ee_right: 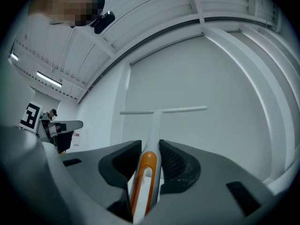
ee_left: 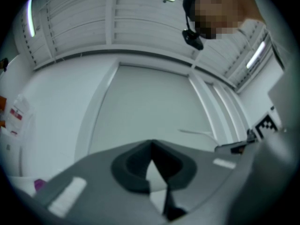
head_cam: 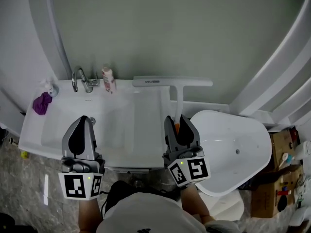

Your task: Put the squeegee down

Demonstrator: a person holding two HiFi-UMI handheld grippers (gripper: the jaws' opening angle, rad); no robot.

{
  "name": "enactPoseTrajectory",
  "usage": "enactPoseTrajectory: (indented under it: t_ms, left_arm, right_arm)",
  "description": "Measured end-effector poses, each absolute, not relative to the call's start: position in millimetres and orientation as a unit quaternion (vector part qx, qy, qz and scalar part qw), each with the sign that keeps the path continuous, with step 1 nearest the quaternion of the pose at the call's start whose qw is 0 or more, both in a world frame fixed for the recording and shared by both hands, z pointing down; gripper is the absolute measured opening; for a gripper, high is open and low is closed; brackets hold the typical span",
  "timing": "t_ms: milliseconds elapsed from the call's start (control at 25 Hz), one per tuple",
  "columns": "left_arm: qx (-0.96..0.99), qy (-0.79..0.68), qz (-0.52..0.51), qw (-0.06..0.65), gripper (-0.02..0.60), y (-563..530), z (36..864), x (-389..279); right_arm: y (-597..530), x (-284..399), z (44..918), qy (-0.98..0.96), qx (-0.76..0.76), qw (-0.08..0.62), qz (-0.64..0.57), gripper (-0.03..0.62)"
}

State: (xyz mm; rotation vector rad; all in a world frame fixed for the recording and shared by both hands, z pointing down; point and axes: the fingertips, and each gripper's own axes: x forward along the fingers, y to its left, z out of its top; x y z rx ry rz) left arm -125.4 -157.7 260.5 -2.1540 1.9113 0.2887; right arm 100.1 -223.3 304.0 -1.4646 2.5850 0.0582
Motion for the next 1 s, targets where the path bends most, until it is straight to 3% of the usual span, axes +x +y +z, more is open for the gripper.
enactPoseTrajectory:
  t_ms: [1000]
  left_arm:
    - [-0.78,0.611,0.099,0.097,0.008,-270,269,-172]
  right_arm:
    - [-315,58,352,0.836,-0.546,0.034,-0.035,0.117]
